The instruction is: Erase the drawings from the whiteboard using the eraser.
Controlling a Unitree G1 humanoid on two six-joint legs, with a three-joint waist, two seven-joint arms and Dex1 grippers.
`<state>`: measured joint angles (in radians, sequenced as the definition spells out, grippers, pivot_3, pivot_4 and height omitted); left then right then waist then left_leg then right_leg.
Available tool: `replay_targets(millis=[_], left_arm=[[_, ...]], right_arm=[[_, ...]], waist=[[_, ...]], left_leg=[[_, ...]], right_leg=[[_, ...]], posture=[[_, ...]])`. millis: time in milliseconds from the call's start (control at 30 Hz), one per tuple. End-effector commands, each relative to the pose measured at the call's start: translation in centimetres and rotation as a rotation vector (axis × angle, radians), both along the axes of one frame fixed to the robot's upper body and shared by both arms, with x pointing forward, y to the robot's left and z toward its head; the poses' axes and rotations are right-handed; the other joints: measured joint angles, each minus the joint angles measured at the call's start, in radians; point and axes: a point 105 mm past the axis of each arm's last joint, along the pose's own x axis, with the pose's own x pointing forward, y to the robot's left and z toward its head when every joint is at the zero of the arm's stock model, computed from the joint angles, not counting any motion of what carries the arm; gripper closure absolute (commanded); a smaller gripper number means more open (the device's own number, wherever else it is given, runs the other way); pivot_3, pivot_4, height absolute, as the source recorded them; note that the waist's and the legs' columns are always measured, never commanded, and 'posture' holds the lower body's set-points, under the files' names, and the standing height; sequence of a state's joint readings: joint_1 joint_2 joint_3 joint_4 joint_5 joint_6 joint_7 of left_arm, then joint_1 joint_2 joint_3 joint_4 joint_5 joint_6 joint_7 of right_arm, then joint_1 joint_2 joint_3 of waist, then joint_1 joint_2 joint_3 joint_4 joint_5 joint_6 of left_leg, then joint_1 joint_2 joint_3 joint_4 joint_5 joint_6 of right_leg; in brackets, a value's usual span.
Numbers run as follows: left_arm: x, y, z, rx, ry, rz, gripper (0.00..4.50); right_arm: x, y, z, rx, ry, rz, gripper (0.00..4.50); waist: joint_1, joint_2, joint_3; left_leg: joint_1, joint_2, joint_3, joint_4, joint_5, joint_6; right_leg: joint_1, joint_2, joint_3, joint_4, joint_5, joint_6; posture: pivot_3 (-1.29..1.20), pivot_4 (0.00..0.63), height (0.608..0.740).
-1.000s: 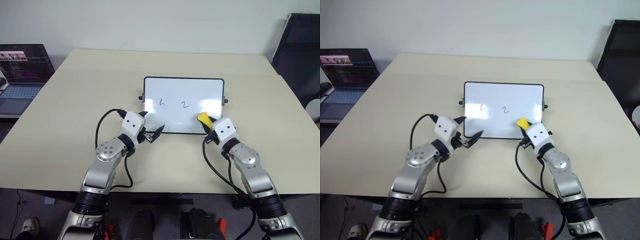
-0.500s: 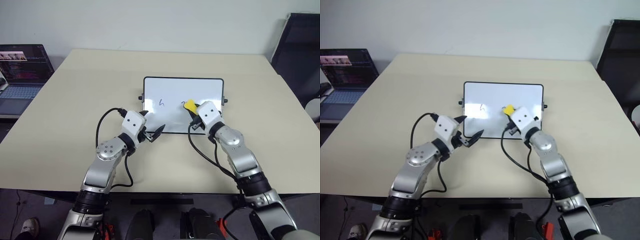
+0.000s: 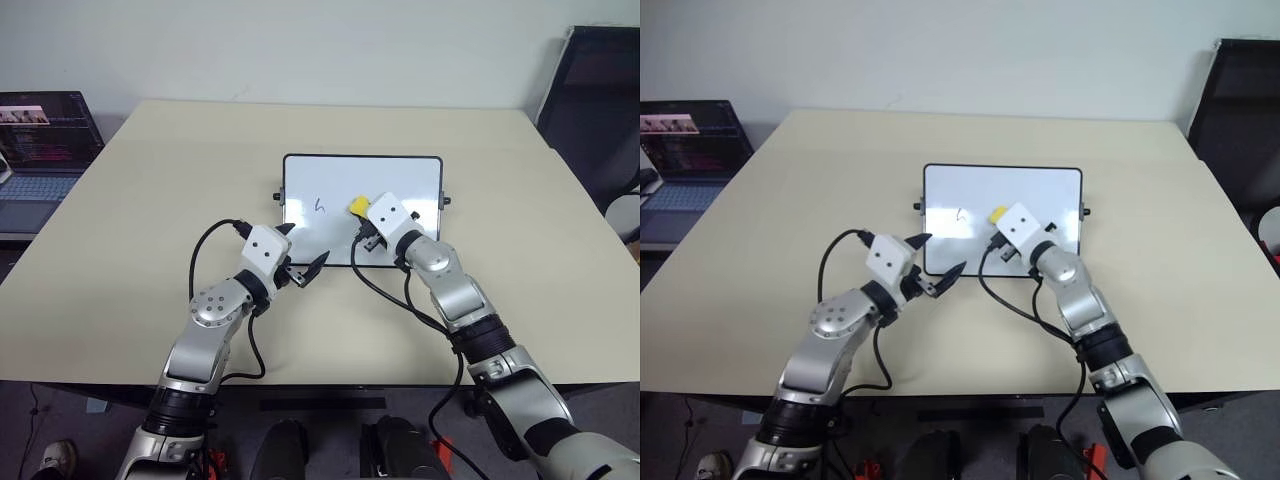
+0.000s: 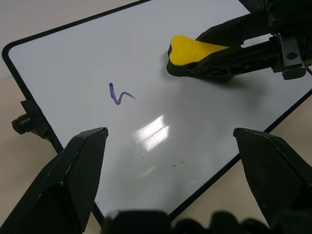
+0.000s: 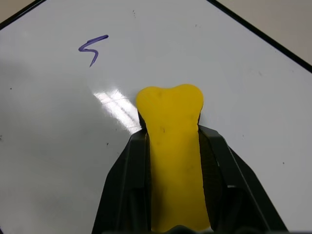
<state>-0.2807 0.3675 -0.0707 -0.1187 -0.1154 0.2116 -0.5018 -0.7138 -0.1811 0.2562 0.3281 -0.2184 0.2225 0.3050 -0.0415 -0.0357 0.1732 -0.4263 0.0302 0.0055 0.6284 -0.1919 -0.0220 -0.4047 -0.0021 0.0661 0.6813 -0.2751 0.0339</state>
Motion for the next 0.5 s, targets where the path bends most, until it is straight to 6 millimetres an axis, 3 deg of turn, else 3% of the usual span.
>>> replay_targets(millis=[33, 267, 500], left_arm=[[-0.2, 0.0, 1.8, -0.011, -0.069, 0.003, 0.0], [-0.3, 0.1, 1.8, -0.013, -0.067, 0.007, 0.0], [-0.2, 0.1, 1.7, -0.014, -0.063, 0.009, 0.0]], right_arm=[[0.4, -0.2, 0.8, -0.025, -0.03, -0.023, 3.53], [-0.7, -2.9, -2.0, -0.104, 0.063, -0.074, 3.53], [-3.1, -6.7, -5.1, -0.152, 0.171, -0.132, 3.53]], waist=[[0.0, 0.0, 0.0], [0.009, 0.0, 0.0], [0.012, -0.001, -0.001]], left_leg=[[0.0, 0.0, 0.0, 0.0, 0.0, 0.0], [0.0, 0.0, -0.001, 0.0, 0.0, 0.0], [0.001, 0.0, 0.0, 0.001, 0.0, 0.0]], right_leg=[[0.0, 0.0, 0.0, 0.0, 0.0, 0.0], [0.0, 0.0, 0.0, -0.001, 0.0, 0.0], [0.002, -0.002, -0.001, -0.001, -0.001, 0.002]], posture=[[0.0, 0.15, 0.74], [0.0, 0.15, 0.74], [0.0, 0.15, 0.74]])
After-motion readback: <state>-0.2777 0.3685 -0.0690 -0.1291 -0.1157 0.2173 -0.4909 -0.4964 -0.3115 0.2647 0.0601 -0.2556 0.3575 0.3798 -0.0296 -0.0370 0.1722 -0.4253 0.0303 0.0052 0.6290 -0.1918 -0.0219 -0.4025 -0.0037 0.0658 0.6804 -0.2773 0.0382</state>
